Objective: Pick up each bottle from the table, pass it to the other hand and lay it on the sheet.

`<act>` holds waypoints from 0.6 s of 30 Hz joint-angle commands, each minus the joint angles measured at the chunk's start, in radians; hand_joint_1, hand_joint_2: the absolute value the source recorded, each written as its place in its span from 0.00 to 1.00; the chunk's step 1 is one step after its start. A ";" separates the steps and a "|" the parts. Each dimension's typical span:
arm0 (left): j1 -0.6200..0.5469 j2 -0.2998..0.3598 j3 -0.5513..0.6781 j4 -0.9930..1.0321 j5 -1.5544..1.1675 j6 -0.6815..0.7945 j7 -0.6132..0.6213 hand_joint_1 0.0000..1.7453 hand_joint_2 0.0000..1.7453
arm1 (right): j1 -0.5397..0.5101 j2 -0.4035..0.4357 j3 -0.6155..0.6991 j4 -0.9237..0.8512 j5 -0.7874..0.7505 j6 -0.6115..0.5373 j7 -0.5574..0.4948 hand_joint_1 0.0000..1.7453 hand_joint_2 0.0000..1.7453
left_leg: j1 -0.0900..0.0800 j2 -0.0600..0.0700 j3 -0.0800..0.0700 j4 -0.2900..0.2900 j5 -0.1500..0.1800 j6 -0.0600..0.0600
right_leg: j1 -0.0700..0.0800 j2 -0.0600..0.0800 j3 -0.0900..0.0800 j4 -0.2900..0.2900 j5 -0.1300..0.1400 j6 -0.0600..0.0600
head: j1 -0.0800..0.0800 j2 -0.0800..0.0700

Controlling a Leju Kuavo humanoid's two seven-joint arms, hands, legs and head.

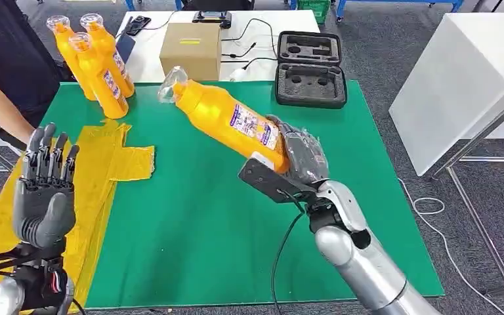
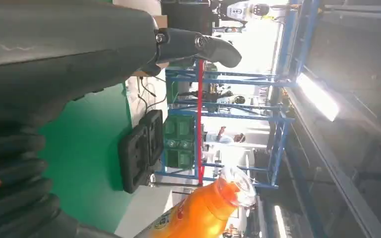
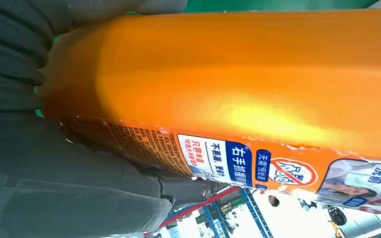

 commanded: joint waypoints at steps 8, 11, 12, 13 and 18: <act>-0.024 -0.002 -0.145 0.090 0.232 -0.033 0.015 0.00 1.00 | -0.118 0.145 0.199 0.104 0.056 -0.127 -0.019 1.00 1.00 | 0.000 0.001 0.003 -0.002 -0.001 -0.003 | 0.000 0.003 0.003 -0.001 -0.001 -0.001 | 0.000 0.000; -0.030 -0.018 -0.153 0.076 0.334 -0.031 0.057 0.00 1.00 | -0.126 0.184 0.245 0.129 0.115 -0.136 -0.001 1.00 1.00 | 0.002 0.001 0.006 -0.002 -0.002 -0.005 | 0.001 0.004 0.005 -0.001 -0.002 -0.002 | 0.000 0.000; -0.026 -0.018 -0.151 0.066 0.375 -0.026 0.075 0.00 1.00 | -0.123 0.196 0.256 0.138 0.132 -0.139 0.003 1.00 1.00 | 0.000 0.001 0.002 -0.001 -0.001 -0.002 | 0.000 0.003 0.001 0.000 -0.001 -0.001 | 0.000 0.000; -0.020 -0.018 -0.146 0.057 0.388 -0.023 0.076 0.00 1.00 | -0.119 0.204 0.263 0.140 0.139 -0.139 0.000 1.00 1.00 | 0.001 0.001 0.003 -0.001 -0.002 -0.004 | 0.001 0.004 0.003 -0.001 -0.001 -0.002 | 0.000 0.000; 0.006 -0.040 -0.108 -0.016 0.441 0.002 0.108 0.00 1.00 | -0.104 0.219 0.316 0.136 0.160 -0.136 -0.007 1.00 1.00 | 0.002 0.001 0.004 -0.001 -0.002 -0.004 | 0.001 0.004 0.003 -0.001 -0.002 -0.002 | 0.000 0.000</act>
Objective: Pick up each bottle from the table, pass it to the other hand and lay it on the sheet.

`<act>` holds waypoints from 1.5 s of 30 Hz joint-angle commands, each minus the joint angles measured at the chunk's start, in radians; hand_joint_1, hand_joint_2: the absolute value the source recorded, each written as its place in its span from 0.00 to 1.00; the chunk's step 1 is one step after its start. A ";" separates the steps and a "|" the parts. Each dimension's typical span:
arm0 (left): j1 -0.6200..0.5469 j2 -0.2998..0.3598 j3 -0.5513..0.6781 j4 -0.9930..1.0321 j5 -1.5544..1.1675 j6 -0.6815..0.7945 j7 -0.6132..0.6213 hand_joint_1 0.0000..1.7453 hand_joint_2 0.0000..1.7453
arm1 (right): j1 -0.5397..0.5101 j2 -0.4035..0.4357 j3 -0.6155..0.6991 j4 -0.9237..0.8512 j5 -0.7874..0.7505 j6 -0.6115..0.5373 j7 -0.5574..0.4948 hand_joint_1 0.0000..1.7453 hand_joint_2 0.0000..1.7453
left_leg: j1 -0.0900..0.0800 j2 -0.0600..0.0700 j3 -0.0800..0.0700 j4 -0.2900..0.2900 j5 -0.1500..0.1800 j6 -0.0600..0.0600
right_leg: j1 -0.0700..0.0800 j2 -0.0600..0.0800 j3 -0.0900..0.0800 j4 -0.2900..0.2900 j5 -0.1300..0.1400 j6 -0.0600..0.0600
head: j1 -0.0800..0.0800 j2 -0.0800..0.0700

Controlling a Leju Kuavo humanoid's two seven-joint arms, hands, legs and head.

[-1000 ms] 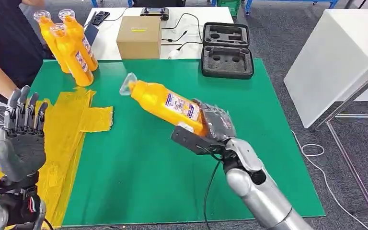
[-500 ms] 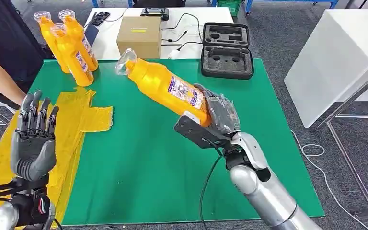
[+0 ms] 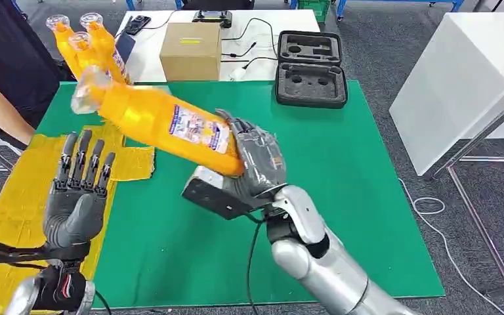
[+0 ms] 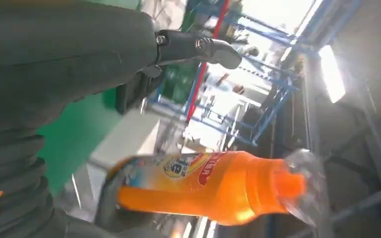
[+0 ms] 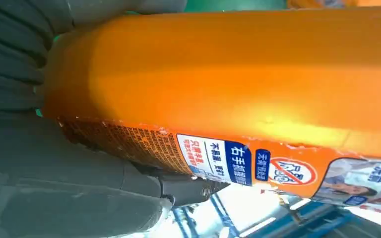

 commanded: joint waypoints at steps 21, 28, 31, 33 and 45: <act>0.017 -0.050 0.009 -0.100 -0.028 0.089 0.046 0.00 1.00 | 0.006 0.091 0.190 0.108 0.072 0.166 0.112 1.00 1.00 | 0.002 -0.004 0.006 0.000 -0.003 -0.005 | 0.002 0.001 0.007 -0.001 -0.003 -0.002 | 0.000 0.000; -0.011 -0.066 -0.005 -0.092 -0.041 0.094 0.058 0.00 1.00 | -0.013 0.121 0.188 0.128 0.085 0.197 0.144 1.00 1.00 | 0.001 -0.004 0.001 0.000 -0.001 -0.002 | 0.000 -0.001 0.002 -0.001 -0.001 -0.001 | 0.000 0.000; -0.048 -0.087 -0.022 -0.086 -0.022 0.109 0.088 0.00 1.00 | -0.027 0.158 0.198 0.131 0.102 0.218 0.154 1.00 1.00 | 0.001 -0.004 0.000 0.001 -0.001 -0.002 | 0.000 -0.002 0.001 0.000 -0.001 -0.001 | 0.000 0.000; -0.063 -0.101 -0.026 -0.090 -0.013 0.125 0.102 0.00 1.00 | -0.030 0.174 0.213 0.119 0.110 0.237 0.161 1.00 1.00 | 0.001 -0.005 0.002 0.001 -0.001 -0.003 | 0.001 -0.002 0.003 0.000 -0.002 -0.001 | 0.000 0.000; -0.041 -0.114 -0.021 -0.104 -0.011 0.129 0.104 0.00 1.00 | -0.012 0.169 0.247 0.072 0.119 0.252 0.168 1.00 1.00 | 0.001 -0.004 0.001 0.000 -0.001 -0.002 | 0.001 -0.001 0.002 -0.001 -0.001 -0.001 | 0.000 0.000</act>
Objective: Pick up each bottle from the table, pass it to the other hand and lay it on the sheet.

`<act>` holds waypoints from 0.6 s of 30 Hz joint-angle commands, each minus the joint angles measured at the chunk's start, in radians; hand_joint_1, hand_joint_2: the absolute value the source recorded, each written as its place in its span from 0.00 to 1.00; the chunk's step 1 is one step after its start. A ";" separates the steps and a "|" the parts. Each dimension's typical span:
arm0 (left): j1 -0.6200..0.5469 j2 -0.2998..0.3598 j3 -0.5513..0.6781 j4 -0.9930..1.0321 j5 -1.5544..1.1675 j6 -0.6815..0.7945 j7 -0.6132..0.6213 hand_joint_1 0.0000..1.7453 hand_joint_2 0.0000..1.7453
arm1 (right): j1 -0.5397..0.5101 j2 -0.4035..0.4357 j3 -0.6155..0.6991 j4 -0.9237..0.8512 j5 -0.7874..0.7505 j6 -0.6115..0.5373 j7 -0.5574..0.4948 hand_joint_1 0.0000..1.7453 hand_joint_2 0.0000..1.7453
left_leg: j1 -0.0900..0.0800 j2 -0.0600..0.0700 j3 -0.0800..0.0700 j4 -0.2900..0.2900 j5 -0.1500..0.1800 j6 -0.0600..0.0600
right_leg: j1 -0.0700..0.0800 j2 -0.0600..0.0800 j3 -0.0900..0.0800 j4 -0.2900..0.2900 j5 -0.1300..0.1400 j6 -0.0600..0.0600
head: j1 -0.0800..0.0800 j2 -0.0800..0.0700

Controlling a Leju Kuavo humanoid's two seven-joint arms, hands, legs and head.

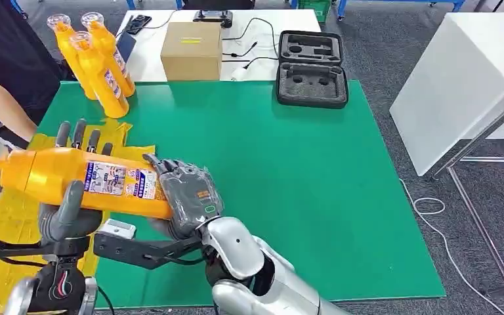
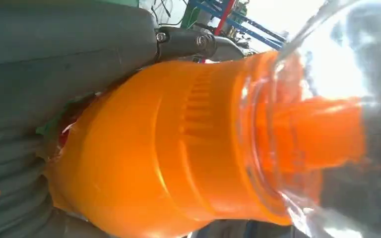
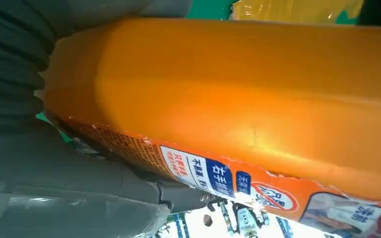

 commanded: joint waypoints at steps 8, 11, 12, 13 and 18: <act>-0.078 -0.044 -0.016 0.054 -0.009 0.006 0.013 0.00 1.00 | -0.128 -0.099 0.124 0.077 -0.102 0.027 -0.048 1.00 1.00 | 0.002 -0.003 0.006 0.000 -0.002 -0.004 | 0.002 0.001 0.007 -0.001 -0.002 -0.001 | 0.000 0.000; -0.088 -0.047 -0.006 0.046 -0.015 0.010 0.007 0.01 1.00 | -0.120 -0.107 0.153 0.062 -0.101 0.028 -0.047 1.00 1.00 | 0.001 -0.005 0.004 -0.001 0.000 -0.003 | 0.001 -0.002 0.005 -0.002 -0.001 -0.001 | 0.000 0.000; -0.088 -0.048 -0.003 0.042 -0.015 0.012 0.007 0.10 1.00 | -0.124 -0.106 0.171 0.061 -0.104 0.031 -0.047 1.00 1.00 | 0.001 -0.005 0.004 -0.001 0.000 -0.003 | 0.001 -0.002 0.005 -0.002 -0.001 -0.001 | 0.000 0.000; -0.088 -0.048 -0.003 0.042 -0.015 0.012 0.007 0.10 1.00 | -0.124 -0.106 0.171 0.061 -0.104 0.031 -0.047 1.00 1.00 | 0.001 -0.003 0.002 -0.001 0.000 -0.002 | 0.001 -0.001 0.003 -0.002 0.000 -0.001 | 0.000 0.000; -0.084 -0.052 0.009 0.031 -0.019 0.018 -0.007 1.00 1.00 | -0.144 -0.094 0.212 0.080 -0.119 0.044 -0.035 1.00 1.00 | 0.001 -0.003 0.004 -0.001 -0.001 -0.003 | 0.001 -0.001 0.004 -0.002 -0.001 -0.001 | 0.000 0.000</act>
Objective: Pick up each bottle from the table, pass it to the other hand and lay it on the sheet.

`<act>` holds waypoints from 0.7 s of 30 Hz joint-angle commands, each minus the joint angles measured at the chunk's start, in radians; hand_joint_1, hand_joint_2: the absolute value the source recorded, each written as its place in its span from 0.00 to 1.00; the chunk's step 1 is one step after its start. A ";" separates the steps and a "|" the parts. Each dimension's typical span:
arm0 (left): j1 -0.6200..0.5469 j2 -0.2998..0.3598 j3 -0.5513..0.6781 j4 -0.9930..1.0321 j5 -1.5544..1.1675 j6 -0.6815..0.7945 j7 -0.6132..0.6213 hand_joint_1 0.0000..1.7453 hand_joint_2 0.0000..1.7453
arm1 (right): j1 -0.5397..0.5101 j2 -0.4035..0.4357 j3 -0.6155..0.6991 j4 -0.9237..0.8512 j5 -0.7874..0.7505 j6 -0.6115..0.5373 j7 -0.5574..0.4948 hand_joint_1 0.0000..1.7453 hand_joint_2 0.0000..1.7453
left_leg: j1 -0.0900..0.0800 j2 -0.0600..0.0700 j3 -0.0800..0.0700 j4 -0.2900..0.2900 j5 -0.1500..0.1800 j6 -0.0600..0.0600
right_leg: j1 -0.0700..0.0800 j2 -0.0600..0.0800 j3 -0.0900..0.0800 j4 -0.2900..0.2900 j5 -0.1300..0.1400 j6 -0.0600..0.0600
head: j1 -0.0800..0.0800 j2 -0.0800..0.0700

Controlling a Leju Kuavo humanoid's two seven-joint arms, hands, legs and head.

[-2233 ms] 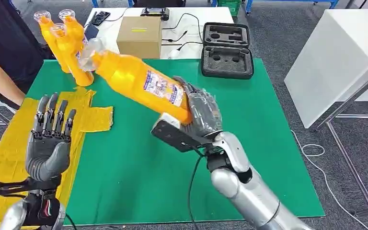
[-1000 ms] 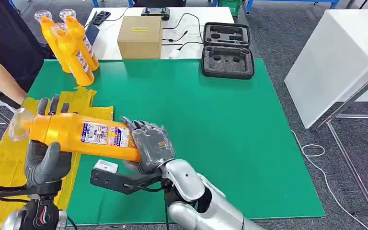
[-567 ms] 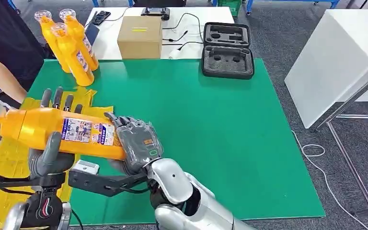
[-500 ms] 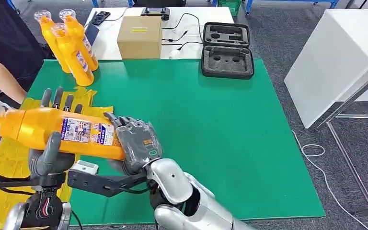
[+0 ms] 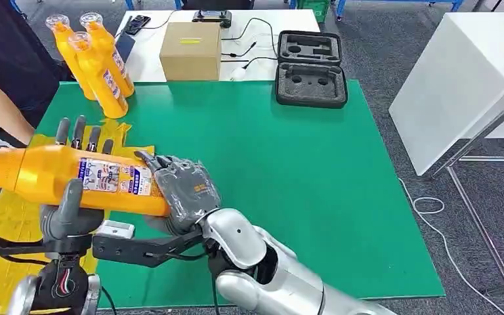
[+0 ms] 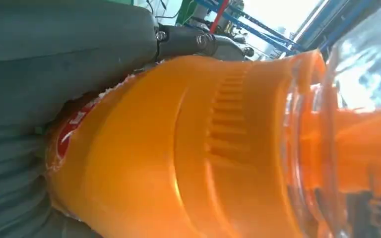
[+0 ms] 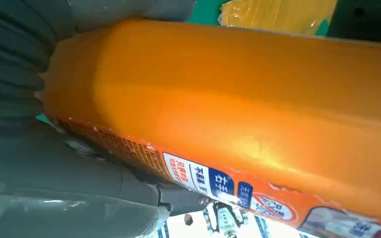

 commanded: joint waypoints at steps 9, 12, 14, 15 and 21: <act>-0.039 -0.027 0.042 -0.018 -0.010 0.025 -0.029 1.00 1.00 | -0.073 -0.043 0.190 0.069 -0.045 0.058 0.008 1.00 1.00 | 0.002 -0.002 0.003 -0.001 -0.001 -0.003 | 0.001 0.000 0.004 -0.002 -0.001 -0.001 | 0.000 0.000; -0.030 -0.030 0.049 -0.025 -0.010 0.027 -0.032 1.00 1.00 | -0.077 -0.041 0.190 0.069 -0.048 0.067 0.013 1.00 1.00 | 0.002 -0.003 0.003 -0.001 -0.001 -0.003 | 0.001 -0.001 0.004 -0.001 -0.001 -0.001 | 0.000 0.000; -0.030 -0.030 0.049 -0.025 -0.010 0.027 -0.032 1.00 1.00 | -0.077 -0.041 0.190 0.069 -0.048 0.067 0.013 1.00 1.00 | 0.002 -0.003 0.004 -0.001 -0.001 -0.003 | 0.002 0.000 0.005 -0.002 -0.001 -0.001 | 0.000 0.000; -0.030 -0.030 0.049 -0.025 -0.010 0.027 -0.032 1.00 1.00 | -0.077 -0.041 0.190 0.069 -0.048 0.067 0.013 1.00 1.00 | 0.002 -0.003 0.003 -0.001 -0.001 -0.003 | 0.001 -0.001 0.004 -0.002 -0.001 -0.001 | 0.000 0.000; 0.003 -0.021 0.072 -0.038 -0.013 0.018 -0.047 1.00 1.00 | -0.071 -0.052 0.180 0.063 -0.056 0.087 0.021 1.00 1.00 | 0.002 -0.003 0.004 -0.002 -0.001 -0.003 | 0.001 0.000 0.005 -0.002 -0.001 -0.001 | 0.000 0.000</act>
